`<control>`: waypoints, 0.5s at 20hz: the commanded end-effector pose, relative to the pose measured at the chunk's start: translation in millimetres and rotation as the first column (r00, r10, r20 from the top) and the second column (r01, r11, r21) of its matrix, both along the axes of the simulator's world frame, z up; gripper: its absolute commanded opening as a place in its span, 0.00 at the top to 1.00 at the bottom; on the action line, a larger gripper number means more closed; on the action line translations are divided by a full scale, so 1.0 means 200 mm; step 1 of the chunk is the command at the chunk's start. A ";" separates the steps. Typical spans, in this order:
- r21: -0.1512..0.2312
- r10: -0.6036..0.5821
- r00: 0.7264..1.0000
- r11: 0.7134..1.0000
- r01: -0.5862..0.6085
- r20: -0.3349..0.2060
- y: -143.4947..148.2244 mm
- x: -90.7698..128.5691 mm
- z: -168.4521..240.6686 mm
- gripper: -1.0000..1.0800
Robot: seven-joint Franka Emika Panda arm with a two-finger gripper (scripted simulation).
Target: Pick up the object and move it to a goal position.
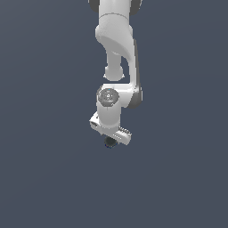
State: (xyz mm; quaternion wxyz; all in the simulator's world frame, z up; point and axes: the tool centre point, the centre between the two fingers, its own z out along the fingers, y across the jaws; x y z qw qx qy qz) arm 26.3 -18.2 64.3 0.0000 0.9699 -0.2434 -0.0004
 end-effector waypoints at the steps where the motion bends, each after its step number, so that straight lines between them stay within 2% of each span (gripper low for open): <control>1: 0.000 0.000 1.000 1.000 0.000 0.001 0.00 0.00 0.00 0.04; 10: 0.000 -0.004 1.000 1.000 0.004 0.001 0.00 0.00 -0.16 0.04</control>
